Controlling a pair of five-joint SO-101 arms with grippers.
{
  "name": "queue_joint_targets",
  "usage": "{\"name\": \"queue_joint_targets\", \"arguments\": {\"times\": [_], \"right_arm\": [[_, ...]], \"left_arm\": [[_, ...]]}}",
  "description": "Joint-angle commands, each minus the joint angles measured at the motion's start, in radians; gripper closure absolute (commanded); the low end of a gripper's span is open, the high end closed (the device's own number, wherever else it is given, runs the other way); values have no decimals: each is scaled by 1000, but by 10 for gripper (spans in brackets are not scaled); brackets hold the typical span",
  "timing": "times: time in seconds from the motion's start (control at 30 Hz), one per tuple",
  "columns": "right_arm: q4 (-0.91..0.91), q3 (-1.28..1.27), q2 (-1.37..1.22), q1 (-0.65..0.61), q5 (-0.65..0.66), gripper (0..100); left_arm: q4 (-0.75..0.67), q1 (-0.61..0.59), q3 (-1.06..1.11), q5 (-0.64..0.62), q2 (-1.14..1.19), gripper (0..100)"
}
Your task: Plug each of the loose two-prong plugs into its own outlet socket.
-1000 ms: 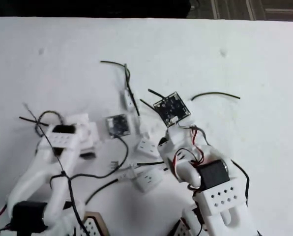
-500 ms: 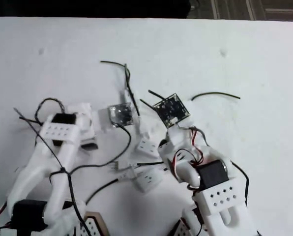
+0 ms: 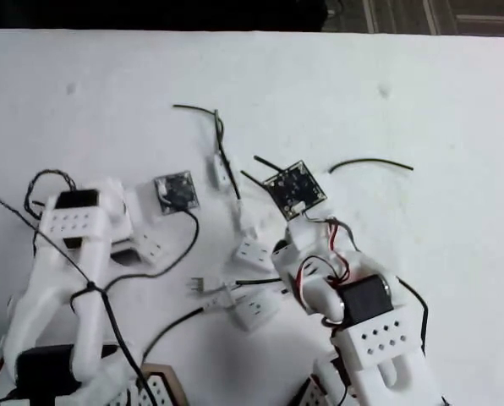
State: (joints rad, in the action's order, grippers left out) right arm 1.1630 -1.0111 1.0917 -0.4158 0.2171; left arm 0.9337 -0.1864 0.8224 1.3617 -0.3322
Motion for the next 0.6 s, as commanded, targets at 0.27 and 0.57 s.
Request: {"name": "queue_joint_targets", "arguments": {"times": [0.27, 0.57], "right_arm": [[-15, 8, 13, 4, 3, 981], [-15, 8, 13, 2, 3, 981]], "left_arm": [[-442, 188, 187, -170, -1, 669], [-353, 214, 110, -178, -5, 668]]}}
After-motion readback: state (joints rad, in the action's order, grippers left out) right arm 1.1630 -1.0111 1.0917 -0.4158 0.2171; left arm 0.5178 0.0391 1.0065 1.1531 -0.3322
